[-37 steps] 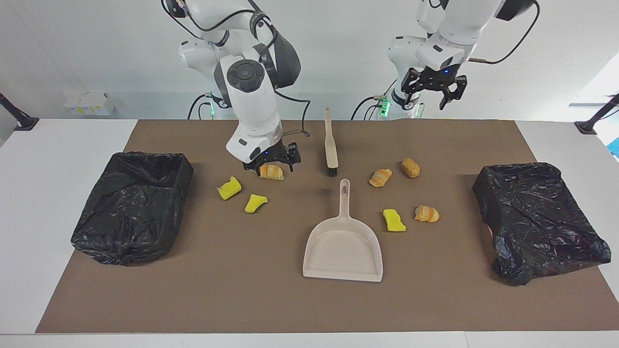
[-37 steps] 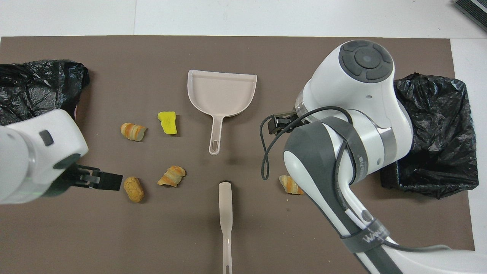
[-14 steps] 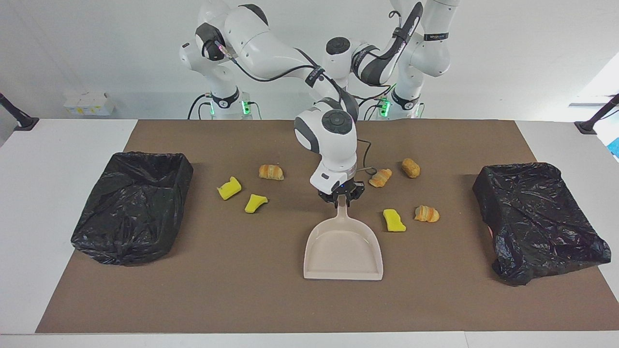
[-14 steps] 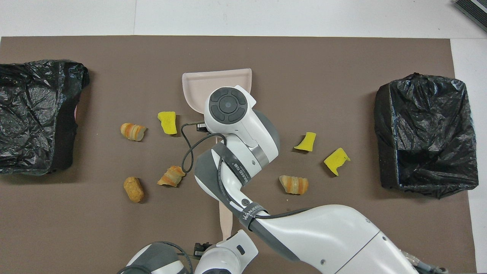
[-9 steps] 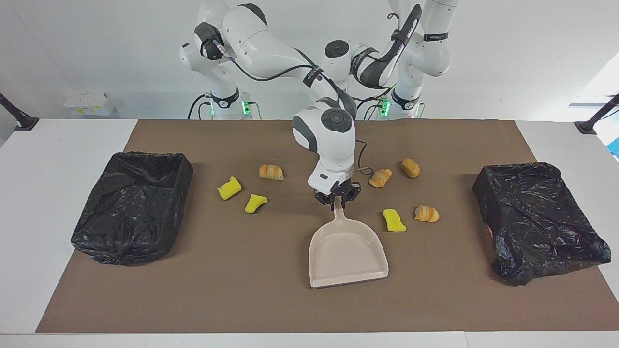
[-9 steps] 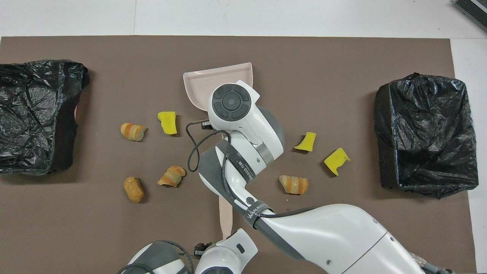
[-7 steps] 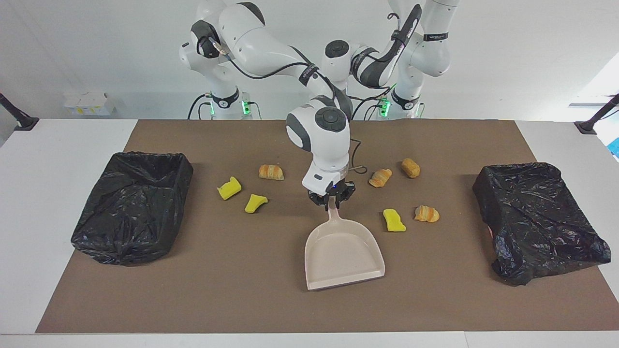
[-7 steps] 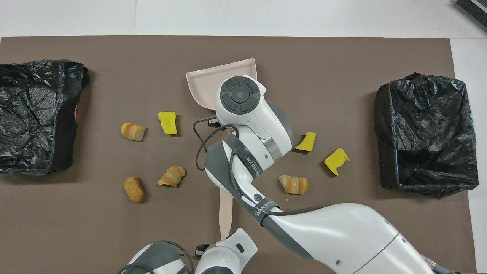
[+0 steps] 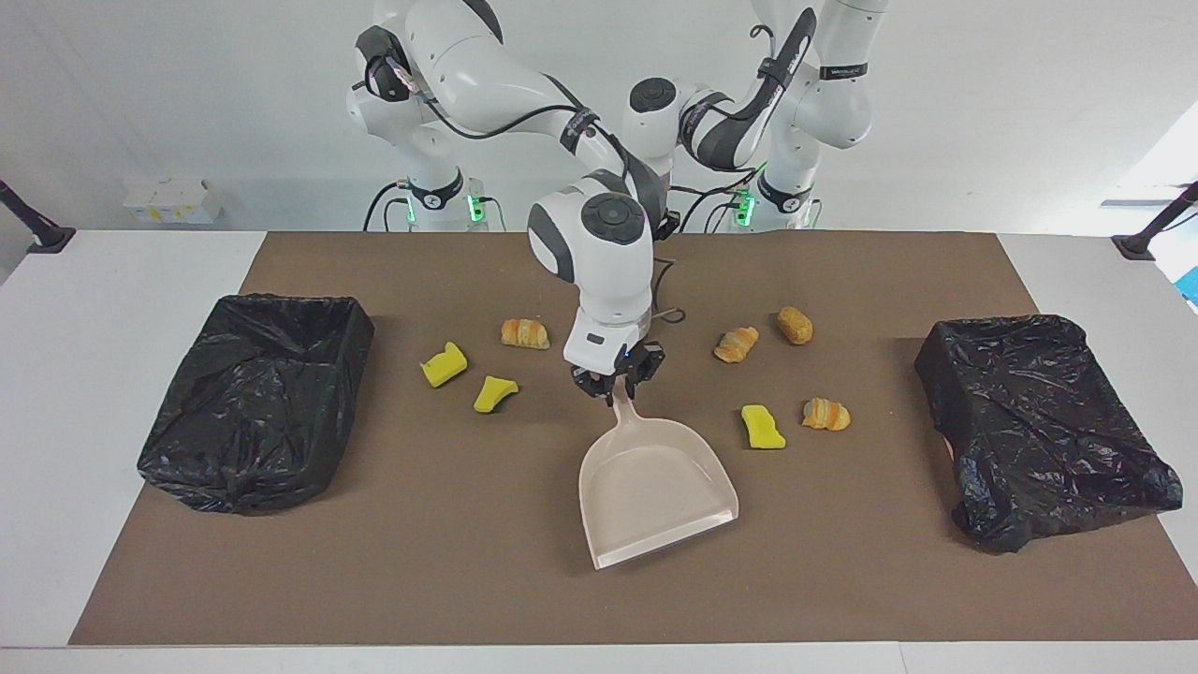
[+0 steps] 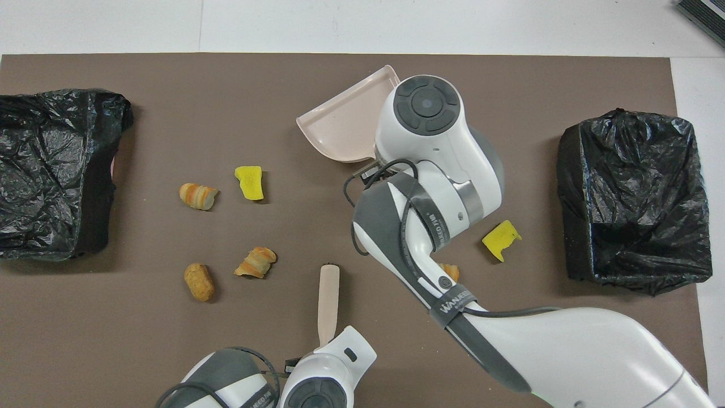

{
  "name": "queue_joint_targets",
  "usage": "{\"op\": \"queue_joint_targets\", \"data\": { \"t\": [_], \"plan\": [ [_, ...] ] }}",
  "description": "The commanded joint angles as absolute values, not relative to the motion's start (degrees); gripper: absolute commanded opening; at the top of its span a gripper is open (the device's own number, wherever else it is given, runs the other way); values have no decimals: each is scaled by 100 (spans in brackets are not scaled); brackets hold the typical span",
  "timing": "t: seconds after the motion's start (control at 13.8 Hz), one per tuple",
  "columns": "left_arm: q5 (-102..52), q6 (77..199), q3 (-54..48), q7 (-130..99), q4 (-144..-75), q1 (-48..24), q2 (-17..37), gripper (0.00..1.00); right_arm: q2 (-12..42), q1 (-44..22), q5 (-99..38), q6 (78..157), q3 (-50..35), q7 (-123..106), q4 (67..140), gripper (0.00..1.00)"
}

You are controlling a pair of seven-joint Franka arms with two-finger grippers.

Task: Sweep and dump trash in bin
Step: 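Grasp the dustpan handle with the right gripper and lift it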

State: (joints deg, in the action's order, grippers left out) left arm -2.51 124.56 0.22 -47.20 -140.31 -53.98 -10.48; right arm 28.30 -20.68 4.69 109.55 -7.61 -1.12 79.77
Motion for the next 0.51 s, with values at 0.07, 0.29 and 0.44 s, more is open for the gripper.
{"op": "queue_joint_targets", "data": {
  "t": [0.07, 0.29, 0.44],
  "plan": [
    [-202, 11288, 53, -4676, -13247, -4546, -1125, 0, 2268, -1732, 501, 10294, -817, -1885, 8499, 0],
    [17, 10734, 53, -4667, -13166, -3869, -1265, 0, 2040, -1521, 510, 9924, -817, -3624, 8823, 0],
    [88, 10364, 53, -4684, -13245, -3447, -1327, 0, 1882, -1415, 519, 9766, -817, -4697, 9060, 0]
  ]
}}
